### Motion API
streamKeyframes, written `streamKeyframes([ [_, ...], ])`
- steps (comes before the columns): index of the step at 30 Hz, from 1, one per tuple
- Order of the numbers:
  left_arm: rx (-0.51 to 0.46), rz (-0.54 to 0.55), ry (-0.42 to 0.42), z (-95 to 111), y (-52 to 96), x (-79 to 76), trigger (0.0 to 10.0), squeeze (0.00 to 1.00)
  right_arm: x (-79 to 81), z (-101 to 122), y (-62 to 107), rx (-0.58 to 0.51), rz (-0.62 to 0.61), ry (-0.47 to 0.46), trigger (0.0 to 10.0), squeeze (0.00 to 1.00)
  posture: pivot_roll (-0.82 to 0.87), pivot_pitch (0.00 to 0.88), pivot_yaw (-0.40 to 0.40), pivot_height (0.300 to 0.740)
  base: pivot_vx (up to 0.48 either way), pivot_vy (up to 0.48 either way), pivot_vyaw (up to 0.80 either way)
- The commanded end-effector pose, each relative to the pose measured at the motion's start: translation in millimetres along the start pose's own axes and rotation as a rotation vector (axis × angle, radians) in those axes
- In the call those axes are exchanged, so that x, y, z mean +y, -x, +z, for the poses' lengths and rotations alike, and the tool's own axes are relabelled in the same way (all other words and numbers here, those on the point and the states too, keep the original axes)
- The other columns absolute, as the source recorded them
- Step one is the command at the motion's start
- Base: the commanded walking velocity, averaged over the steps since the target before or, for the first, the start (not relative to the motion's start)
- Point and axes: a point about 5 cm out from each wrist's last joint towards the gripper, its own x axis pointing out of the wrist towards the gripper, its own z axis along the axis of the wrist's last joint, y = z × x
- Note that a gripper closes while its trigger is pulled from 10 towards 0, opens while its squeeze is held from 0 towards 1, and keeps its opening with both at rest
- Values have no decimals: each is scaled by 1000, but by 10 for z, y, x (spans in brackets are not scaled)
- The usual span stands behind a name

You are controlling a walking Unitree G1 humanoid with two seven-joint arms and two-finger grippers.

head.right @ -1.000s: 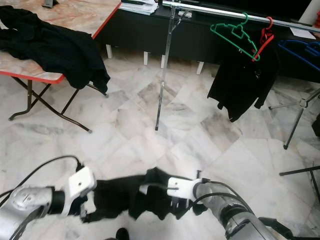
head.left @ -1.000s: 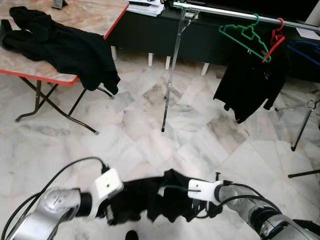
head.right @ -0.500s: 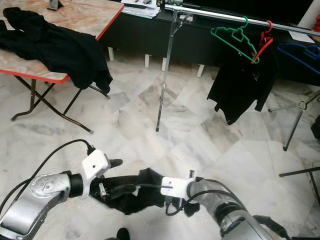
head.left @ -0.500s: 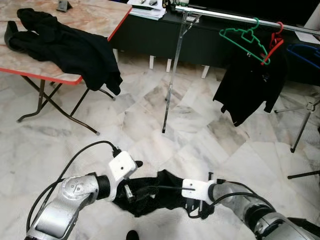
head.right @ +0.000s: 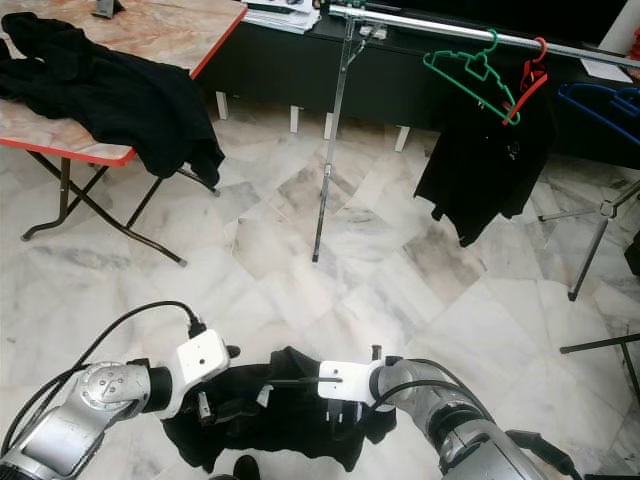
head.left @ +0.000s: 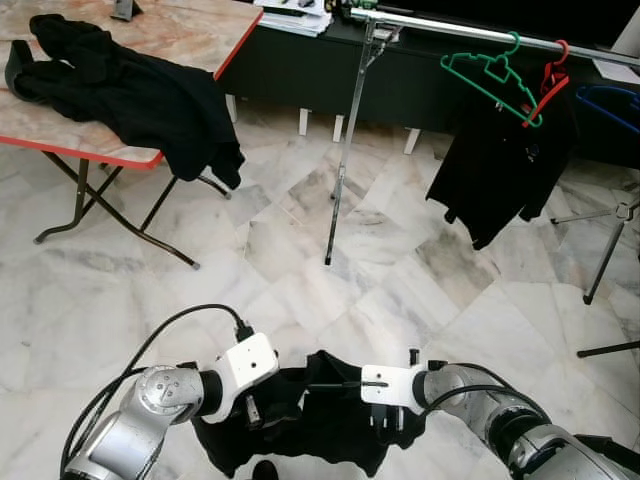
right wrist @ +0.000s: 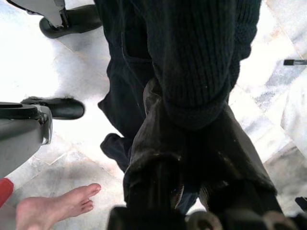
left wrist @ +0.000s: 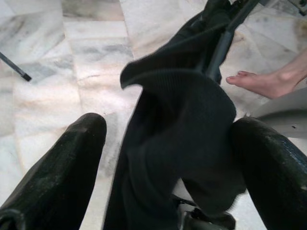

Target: Hang hanger

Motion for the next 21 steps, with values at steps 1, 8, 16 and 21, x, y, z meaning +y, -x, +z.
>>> streamKeyframes([
  [1,-5,-6,-22,19,-62,-25,10000,0,-39,41,10,-27,-3,-5,10000,0,110,213,-110,740,0,0,0],
  [8,-12,-18,-36,35,-133,-34,10000,0,-50,56,8,-29,-8,-7,10000,0,109,217,-110,740,0,0,0],
  [16,-10,-33,-52,52,-197,-54,8627,0,-86,82,11,-33,-21,-12,10000,0,109,220,-106,740,0,0,0],
  [21,-13,-14,-34,61,-221,-26,9255,0,-111,104,13,-40,-30,-21,10000,0,109,221,-105,740,0,0,0],
])
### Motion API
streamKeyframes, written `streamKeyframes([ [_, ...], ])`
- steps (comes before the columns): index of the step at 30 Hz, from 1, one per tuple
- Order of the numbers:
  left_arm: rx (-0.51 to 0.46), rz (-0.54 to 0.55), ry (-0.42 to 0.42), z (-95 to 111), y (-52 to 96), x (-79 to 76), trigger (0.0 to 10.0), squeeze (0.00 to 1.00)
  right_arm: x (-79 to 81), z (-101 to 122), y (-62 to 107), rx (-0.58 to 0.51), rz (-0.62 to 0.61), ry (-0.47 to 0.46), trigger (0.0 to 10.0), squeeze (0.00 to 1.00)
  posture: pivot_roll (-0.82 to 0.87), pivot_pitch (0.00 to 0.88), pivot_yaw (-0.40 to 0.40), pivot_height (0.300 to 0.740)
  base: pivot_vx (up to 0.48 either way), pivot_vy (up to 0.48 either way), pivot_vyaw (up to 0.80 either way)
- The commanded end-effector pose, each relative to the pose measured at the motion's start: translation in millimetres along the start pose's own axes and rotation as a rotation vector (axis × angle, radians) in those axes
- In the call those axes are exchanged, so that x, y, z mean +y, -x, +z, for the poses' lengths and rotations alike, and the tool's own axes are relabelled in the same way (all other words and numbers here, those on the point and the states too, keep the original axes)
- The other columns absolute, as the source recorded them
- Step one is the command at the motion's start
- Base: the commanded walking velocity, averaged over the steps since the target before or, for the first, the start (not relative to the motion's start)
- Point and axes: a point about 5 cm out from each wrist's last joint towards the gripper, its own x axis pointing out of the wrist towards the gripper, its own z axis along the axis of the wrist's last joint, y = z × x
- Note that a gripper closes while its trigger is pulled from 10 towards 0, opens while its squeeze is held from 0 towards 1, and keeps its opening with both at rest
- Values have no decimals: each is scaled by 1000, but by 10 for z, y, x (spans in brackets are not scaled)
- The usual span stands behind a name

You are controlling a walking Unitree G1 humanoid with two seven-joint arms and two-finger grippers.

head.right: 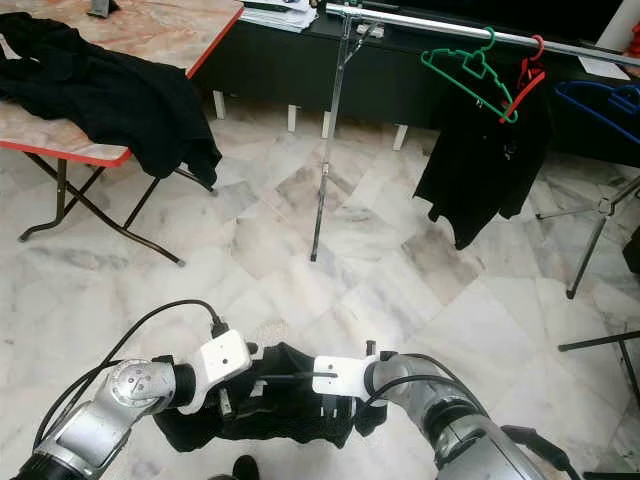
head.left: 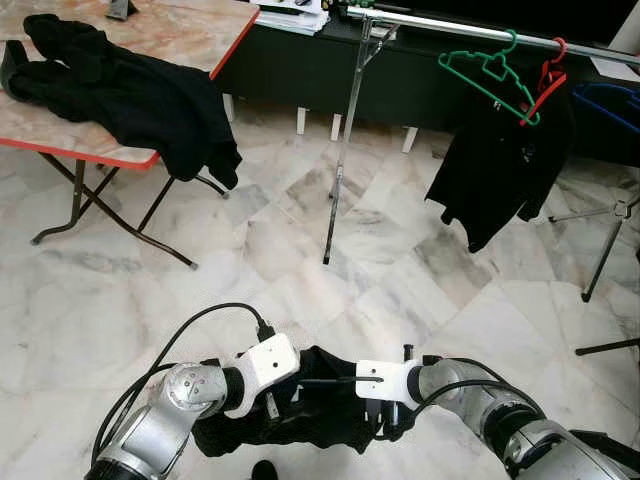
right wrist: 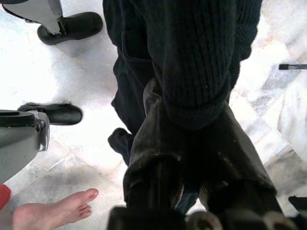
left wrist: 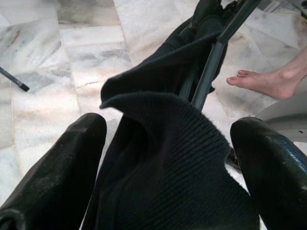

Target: Hang hanger

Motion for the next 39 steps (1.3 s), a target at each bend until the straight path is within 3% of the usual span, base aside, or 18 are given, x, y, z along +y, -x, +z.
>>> streamKeyframes([
  [1,-3,-3,-1,8,-22,-8,9255,0,-58,29,16,-19,-21,-21,10000,0,109,221,-105,740,0,0,0],
  [2,-3,-2,7,6,-27,-7,10000,0,-64,34,17,-20,-22,-21,10000,0,109,221,-105,740,0,0,0],
  [7,-9,16,27,20,-75,23,10000,0,-91,82,11,-32,-26,-21,10000,0,110,221,-105,740,0,0,0],
  [9,-10,16,29,22,-79,24,9490,0,-90,85,10,-33,-25,-21,10000,0,112,222,-106,740,0,0,0],
  [10,-12,13,29,27,-85,24,3569,0,-92,92,8,-34,-27,-21,10000,0,111,222,-105,740,0,0,0],
  [11,-12,12,27,29,-87,24,0,0,-94,94,8,-35,-27,-21,10000,0,111,222,-105,740,0,0,0],
  [39,32,28,-42,35,-95,66,0,0,-118,79,16,-18,-34,-41,10000,0,108,224,-103,740,0,0,0],
])
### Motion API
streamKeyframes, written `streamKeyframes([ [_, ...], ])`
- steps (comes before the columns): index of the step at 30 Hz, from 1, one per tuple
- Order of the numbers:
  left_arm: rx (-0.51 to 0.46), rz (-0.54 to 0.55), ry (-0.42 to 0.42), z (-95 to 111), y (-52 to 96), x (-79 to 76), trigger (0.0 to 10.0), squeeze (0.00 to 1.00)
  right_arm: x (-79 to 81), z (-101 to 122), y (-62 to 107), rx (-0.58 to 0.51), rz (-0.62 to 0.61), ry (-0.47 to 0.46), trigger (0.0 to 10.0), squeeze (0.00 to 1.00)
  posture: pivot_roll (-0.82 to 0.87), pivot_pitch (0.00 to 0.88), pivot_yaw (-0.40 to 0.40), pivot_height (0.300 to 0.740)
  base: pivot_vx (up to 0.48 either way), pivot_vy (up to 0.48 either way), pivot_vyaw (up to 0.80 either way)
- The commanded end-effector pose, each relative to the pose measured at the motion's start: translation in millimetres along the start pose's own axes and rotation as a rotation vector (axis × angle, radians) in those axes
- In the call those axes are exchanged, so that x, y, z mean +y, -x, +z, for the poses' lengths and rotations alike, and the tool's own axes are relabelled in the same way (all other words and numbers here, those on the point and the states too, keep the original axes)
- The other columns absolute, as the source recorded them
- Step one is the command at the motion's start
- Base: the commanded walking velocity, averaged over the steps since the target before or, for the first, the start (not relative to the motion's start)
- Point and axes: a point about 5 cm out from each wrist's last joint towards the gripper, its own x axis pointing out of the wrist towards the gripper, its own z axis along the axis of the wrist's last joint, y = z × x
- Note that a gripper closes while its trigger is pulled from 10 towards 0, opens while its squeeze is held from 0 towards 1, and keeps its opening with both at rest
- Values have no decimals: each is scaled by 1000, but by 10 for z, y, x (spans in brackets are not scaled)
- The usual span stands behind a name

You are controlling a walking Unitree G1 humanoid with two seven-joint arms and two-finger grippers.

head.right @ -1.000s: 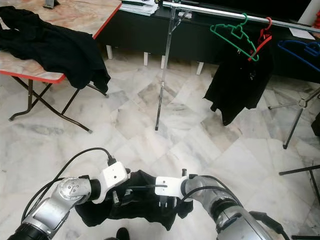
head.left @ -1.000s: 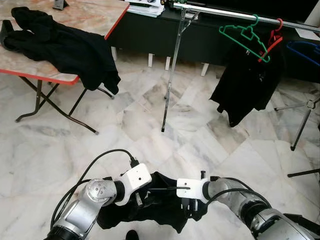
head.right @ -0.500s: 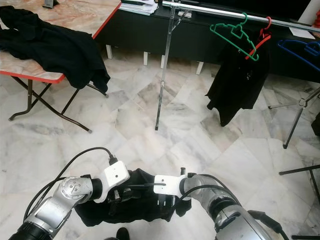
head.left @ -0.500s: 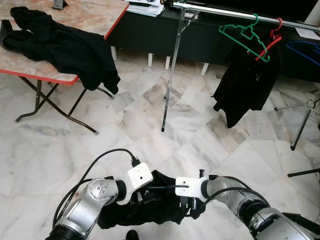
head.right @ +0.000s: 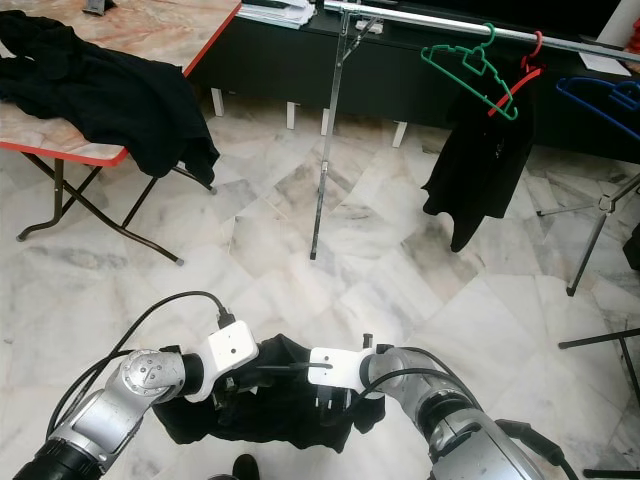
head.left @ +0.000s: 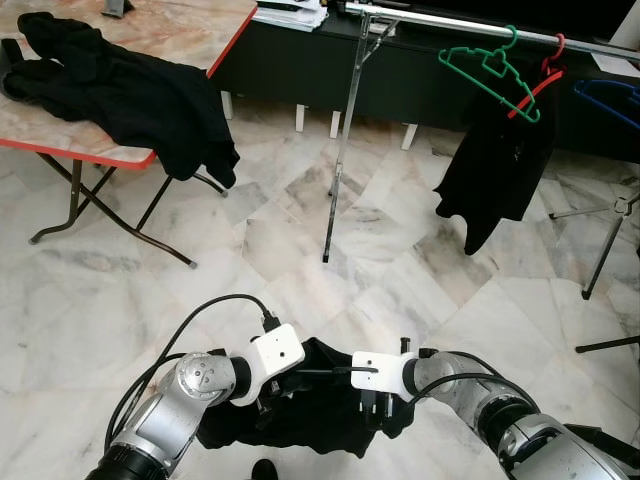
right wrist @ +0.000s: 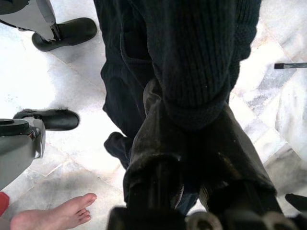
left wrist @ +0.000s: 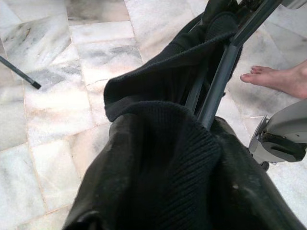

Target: Hang hanger

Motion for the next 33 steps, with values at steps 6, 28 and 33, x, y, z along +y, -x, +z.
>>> streamKeyframes([
  [6,8,-12,-27,7,-20,-20,0,0,-42,12,15,-14,-14,-32,10000,0,108,225,-103,740,0,0,0],
  [28,-6,-7,-34,15,-24,-9,0,0,-30,-23,21,-2,-3,-49,10000,0,108,222,-106,740,0,0,0],
  [33,-15,-7,-34,12,-4,6,0,0,-24,-37,28,-6,6,-64,10000,0,111,223,-106,740,0,0,0],
])
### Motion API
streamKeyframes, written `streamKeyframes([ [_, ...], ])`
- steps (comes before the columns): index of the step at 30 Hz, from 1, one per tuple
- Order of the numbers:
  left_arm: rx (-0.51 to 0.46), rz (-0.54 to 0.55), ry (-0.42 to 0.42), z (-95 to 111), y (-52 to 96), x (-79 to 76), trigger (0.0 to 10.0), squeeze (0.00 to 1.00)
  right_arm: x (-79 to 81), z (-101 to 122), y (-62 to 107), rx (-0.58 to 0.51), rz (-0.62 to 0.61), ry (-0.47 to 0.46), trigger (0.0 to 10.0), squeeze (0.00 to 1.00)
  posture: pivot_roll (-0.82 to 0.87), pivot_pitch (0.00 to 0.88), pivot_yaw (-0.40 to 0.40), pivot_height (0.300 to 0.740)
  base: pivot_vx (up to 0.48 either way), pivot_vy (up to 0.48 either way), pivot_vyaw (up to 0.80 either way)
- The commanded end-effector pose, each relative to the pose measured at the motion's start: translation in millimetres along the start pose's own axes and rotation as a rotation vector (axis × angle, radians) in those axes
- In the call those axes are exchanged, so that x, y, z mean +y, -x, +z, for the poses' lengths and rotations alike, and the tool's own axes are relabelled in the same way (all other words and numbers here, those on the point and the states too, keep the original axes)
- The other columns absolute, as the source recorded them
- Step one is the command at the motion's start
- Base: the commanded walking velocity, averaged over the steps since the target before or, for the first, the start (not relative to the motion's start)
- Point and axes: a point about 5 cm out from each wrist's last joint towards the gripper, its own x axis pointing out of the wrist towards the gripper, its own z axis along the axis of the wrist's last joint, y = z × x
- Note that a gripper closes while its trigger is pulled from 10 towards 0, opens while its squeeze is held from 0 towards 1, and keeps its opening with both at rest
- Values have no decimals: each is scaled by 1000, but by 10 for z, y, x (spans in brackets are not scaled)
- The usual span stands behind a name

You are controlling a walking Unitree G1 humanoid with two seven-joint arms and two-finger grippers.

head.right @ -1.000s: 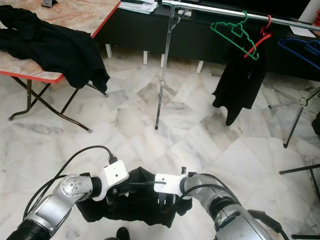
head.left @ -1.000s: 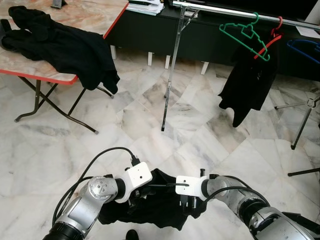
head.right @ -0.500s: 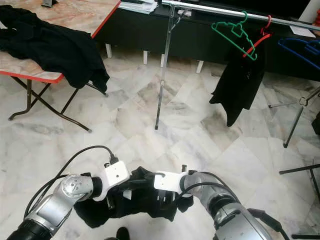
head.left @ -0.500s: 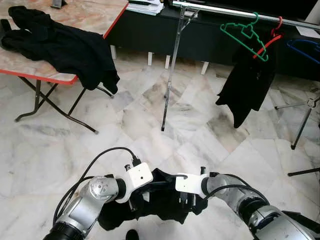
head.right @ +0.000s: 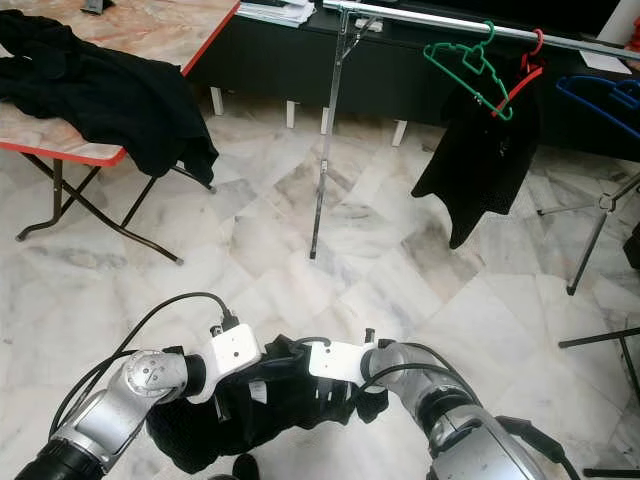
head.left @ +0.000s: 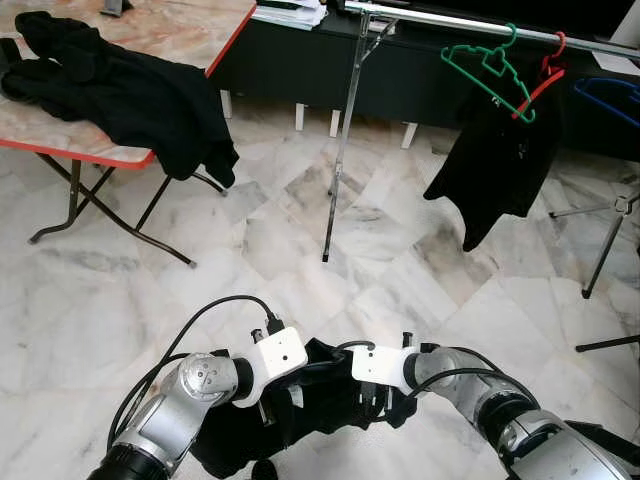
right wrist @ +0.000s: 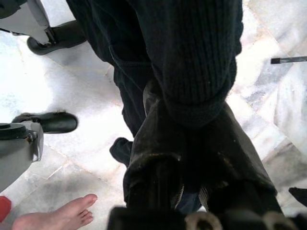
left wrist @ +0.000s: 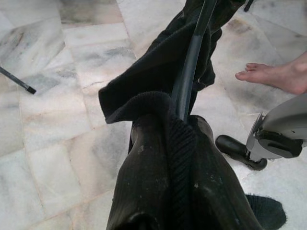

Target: Hang hanger

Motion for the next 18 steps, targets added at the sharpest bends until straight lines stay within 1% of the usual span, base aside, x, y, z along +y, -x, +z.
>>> streamKeyframes([
  [1,-11,18,-5,1,16,31,0,0,38,-42,5,-6,20,-31,10000,0,111,223,-106,740,0,0,0],
  [3,-19,12,-4,6,22,28,0,0,41,-47,7,-11,24,-46,10000,0,110,223,-106,740,0,0,0],
  [4,-27,7,3,12,24,24,0,0,45,-52,9,-15,29,-56,10000,714,110,223,-106,740,0,0,0],
  [5,-34,3,9,16,27,21,0,0,48,-57,11,-16,32,-60,10000,988,110,223,-106,740,0,0,0],
  [10,-33,-1,7,17,26,21,0,0,74,-66,13,-25,63,-69,10000,1000,108,223,-107,740,0,0,0],
  [15,-29,-4,1,9,31,24,0,0,59,-70,23,-22,67,-66,10000,1000,108,223,-107,740,0,0,0],
  [18,-13,-4,-14,-16,42,29,0,0,45,-55,37,-34,95,-67,10000,1000,107,224,-109,740,0,0,0],
])
